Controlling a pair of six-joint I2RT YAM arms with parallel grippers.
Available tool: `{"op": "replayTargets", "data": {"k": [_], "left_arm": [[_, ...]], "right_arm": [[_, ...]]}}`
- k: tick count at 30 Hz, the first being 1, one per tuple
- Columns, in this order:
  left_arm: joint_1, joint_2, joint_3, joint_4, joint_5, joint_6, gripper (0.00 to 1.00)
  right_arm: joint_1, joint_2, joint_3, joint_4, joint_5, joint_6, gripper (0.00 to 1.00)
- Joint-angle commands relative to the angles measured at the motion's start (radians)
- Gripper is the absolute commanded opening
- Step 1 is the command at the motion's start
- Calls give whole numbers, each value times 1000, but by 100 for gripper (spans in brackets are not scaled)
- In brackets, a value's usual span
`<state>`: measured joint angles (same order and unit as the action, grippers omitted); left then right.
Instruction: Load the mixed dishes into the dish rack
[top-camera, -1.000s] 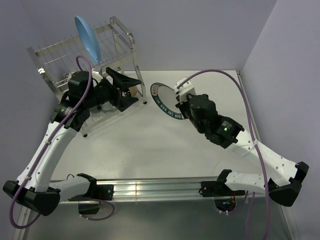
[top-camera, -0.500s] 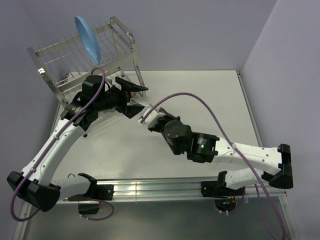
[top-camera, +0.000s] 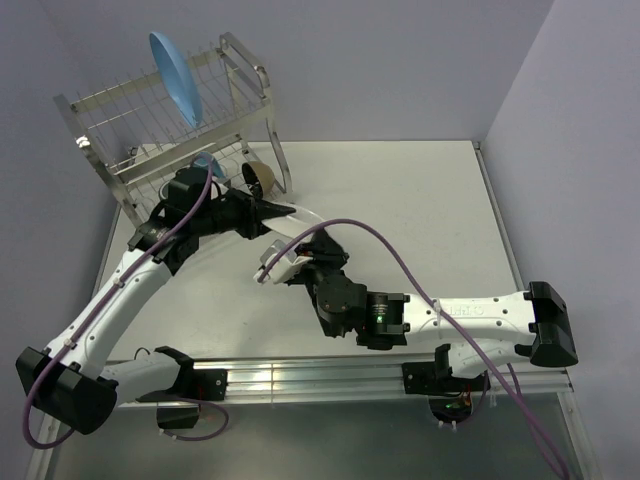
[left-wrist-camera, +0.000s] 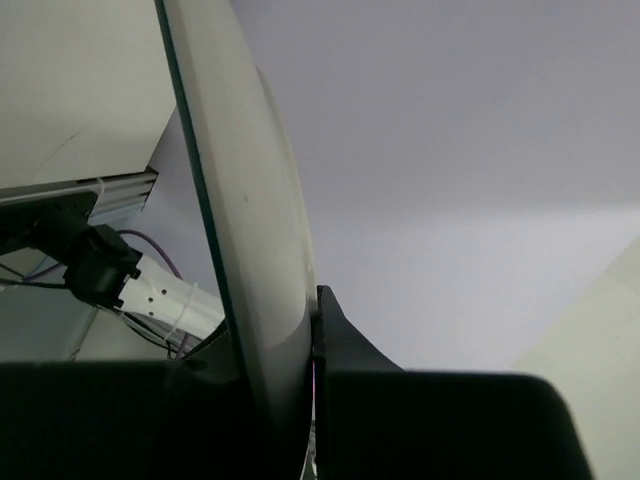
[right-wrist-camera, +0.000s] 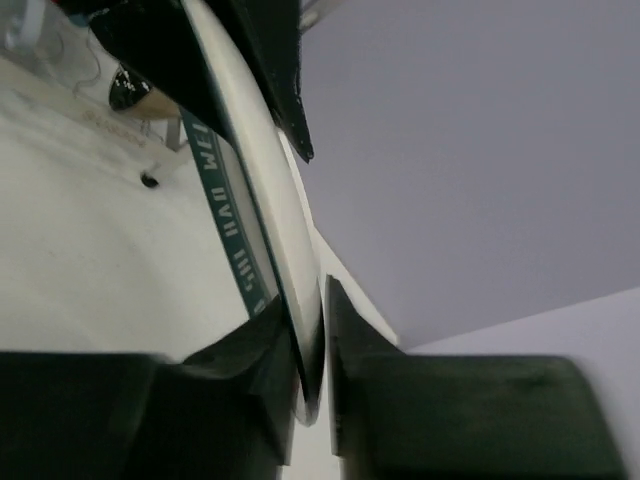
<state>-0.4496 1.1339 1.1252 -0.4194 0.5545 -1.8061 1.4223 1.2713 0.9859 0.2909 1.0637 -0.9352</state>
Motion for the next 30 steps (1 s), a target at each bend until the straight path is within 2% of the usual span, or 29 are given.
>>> {"op": "replayTargets", "data": {"k": [1, 2, 3, 4, 5, 12, 13, 15, 16, 18, 19, 21, 26, 29, 30], "left_arm": [[35, -42, 69, 151, 28, 80, 0], [57, -37, 90, 146, 31, 134, 0], [67, -33, 113, 140, 38, 160, 0], [77, -26, 169, 131, 47, 187, 0], [90, -10, 197, 123, 53, 242, 0], [111, 116, 539, 7, 81, 494, 0], [111, 139, 665, -63, 71, 534, 0], [111, 211, 798, -110, 65, 632, 0], [112, 263, 938, -164, 59, 668, 0], [126, 309, 1125, -217, 42, 754, 0], [156, 340, 1169, -235, 38, 793, 0], [189, 340, 1211, -214, -9, 839, 0], [291, 228, 1079, -21, -148, 1040, 0], [296, 196, 1091, -30, -341, 1249, 0], [296, 188, 1093, -39, -464, 1340, 0]], "right_arm": [[-2, -49, 51, 53, 94, 162, 43], [-3, -61, 50, 54, 107, 180, 74], [-6, -97, 48, 54, 125, 220, 82], [-6, -118, 39, 54, 133, 240, 97], [-6, -145, 34, 54, 139, 262, 100], [-39, -488, 17, 62, 165, 436, 100], [-52, -513, 20, 60, 166, 447, 100], [-92, -567, 23, 57, 171, 454, 100], [-100, -578, 28, 35, 171, 455, 100], [-121, -592, 27, 13, 173, 454, 100], [-126, -595, 27, -18, 174, 460, 100], [-131, -598, 40, -121, 168, 531, 100], [-131, -601, 79, -329, 113, 767, 100], [-131, -598, 89, -424, 79, 844, 100], [-131, -596, 88, -456, 76, 855, 100]]}}
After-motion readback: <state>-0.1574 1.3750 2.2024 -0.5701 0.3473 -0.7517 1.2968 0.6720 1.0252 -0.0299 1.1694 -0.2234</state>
